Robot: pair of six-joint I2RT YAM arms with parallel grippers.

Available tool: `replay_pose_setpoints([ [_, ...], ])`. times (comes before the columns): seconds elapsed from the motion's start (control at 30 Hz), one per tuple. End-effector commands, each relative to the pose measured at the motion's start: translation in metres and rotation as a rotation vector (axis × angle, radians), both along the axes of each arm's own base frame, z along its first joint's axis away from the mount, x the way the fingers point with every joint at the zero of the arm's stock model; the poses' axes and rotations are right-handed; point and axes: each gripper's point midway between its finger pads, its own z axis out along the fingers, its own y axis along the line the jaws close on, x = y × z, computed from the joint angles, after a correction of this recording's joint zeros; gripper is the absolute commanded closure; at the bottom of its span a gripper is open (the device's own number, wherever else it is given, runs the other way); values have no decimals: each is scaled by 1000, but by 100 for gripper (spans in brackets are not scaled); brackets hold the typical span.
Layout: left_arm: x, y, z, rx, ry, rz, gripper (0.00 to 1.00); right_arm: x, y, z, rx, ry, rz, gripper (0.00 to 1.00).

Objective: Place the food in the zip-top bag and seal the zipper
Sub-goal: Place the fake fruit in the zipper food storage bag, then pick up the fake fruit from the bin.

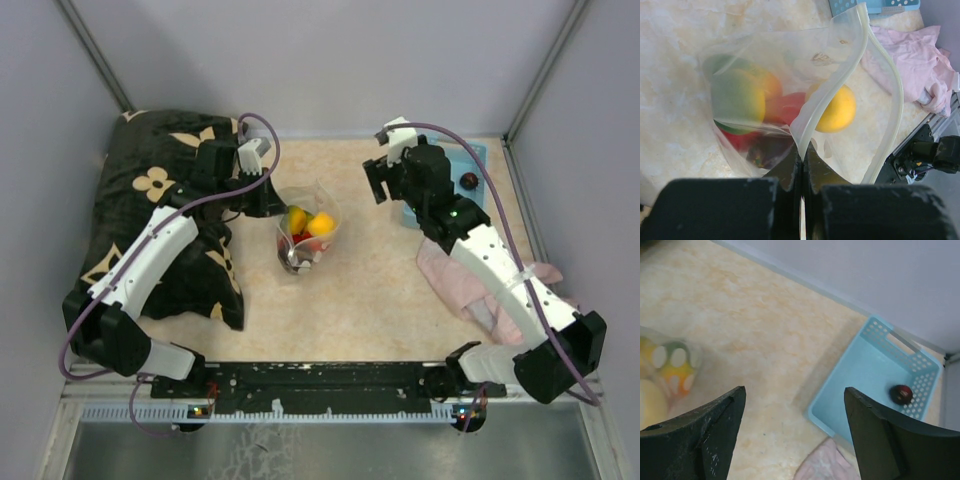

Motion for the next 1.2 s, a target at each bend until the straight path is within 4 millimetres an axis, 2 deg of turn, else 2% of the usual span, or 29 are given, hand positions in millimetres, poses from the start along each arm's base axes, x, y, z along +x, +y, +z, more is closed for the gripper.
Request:
replay_pose_setpoints([
  [0.0,3,0,7,-17,-30,-3,100,13,-52,-2,-5,-9,-192,21],
  [0.27,4,2,6,-7,-30,5,100,55,-128,-45,-50,67,-466,21],
  [0.6,6,3,5,-2,-33,11,100,110,-197,-118,-10,185,-660,24],
  [0.63,6,3,5,-1,-31,11,100,116,-202,-133,-14,210,-675,24],
  [0.87,6,2,2,1,-20,6,100,146,-232,-166,-28,238,-735,27],
  [1.17,7,1,-4,1,-2,-1,100,191,-254,-172,-71,200,-759,29],
])
